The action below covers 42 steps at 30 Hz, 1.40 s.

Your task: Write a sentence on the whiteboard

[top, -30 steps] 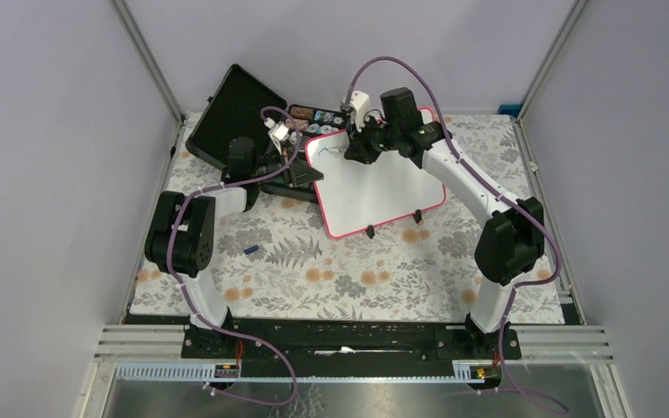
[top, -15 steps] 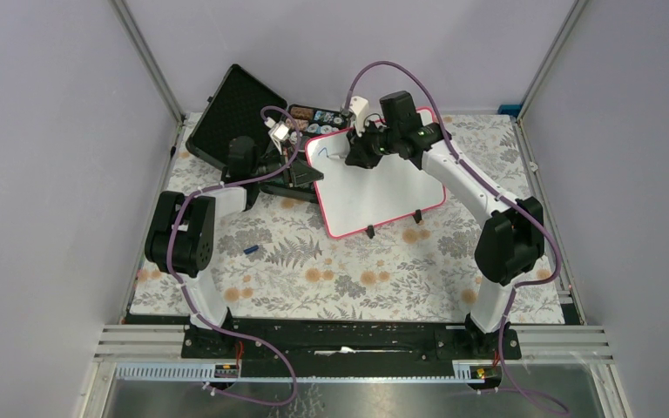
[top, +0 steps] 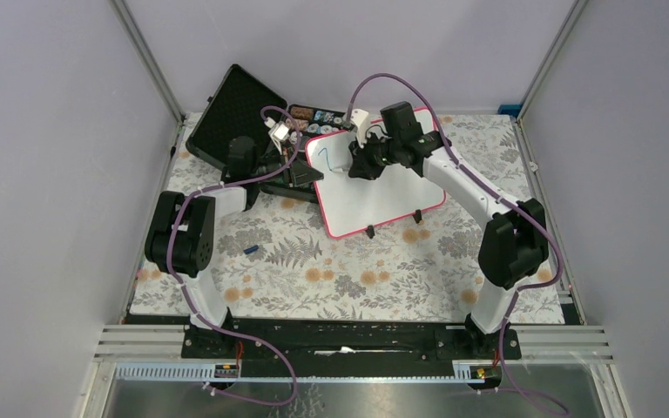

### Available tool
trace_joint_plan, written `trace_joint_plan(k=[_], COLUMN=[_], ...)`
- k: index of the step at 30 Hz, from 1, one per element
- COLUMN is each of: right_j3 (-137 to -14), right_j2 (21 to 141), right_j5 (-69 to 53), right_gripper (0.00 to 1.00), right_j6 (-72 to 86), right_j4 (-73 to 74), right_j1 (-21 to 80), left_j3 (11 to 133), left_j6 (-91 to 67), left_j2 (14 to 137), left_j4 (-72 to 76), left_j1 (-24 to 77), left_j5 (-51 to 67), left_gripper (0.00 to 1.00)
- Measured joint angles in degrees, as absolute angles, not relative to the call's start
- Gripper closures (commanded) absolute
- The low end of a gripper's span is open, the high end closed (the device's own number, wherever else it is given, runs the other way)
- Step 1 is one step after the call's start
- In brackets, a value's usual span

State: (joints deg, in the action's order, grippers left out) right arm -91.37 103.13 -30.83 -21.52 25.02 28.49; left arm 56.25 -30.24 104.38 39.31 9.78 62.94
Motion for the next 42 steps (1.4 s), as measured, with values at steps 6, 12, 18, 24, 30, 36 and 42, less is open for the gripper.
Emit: trace_joint_plan(k=[6,12,18,24,30,36,42], right_j3=[-89.97,-90.02,-91.42,-92.77,-92.86,-92.86,-92.33], right_j2=[102.63,102.63,103.07,103.18,102.54,100.53,100.49], right_j5=[-30.87,-30.61,-29.52,-29.21,-30.72,-31.03,-30.06], right_gripper=[1.00,1.00,1.00,1.00,1.00,1.00,1.00], right_j6=[-21.85,-21.82,-21.80,-21.34,-20.40,-20.40,-20.82], right_j4=[25.04,25.02,24.97,24.95,24.97,24.97,25.02], right_j1=[28.95,30.04,30.50,30.48,29.78,27.73,26.98], left_j3=[56.25,56.25,56.25,56.25,56.25,56.27,56.27], left_j6=[-30.22,-30.17,-29.98,-29.82,-29.54,-29.39,-29.17], left_j2=[104.38,104.38,104.38,104.38,104.38,104.38,104.38], left_j4=[39.31,39.33,39.33,39.33,39.16,39.13,39.09], left_j1=[9.78,9.78,9.78,9.78,9.78,9.78,9.78], left_j5=[62.98,63.11,63.20,63.22,63.24,63.26,63.26], left_gripper=[1.00,1.00,1.00,1.00,1.00,1.00,1.00])
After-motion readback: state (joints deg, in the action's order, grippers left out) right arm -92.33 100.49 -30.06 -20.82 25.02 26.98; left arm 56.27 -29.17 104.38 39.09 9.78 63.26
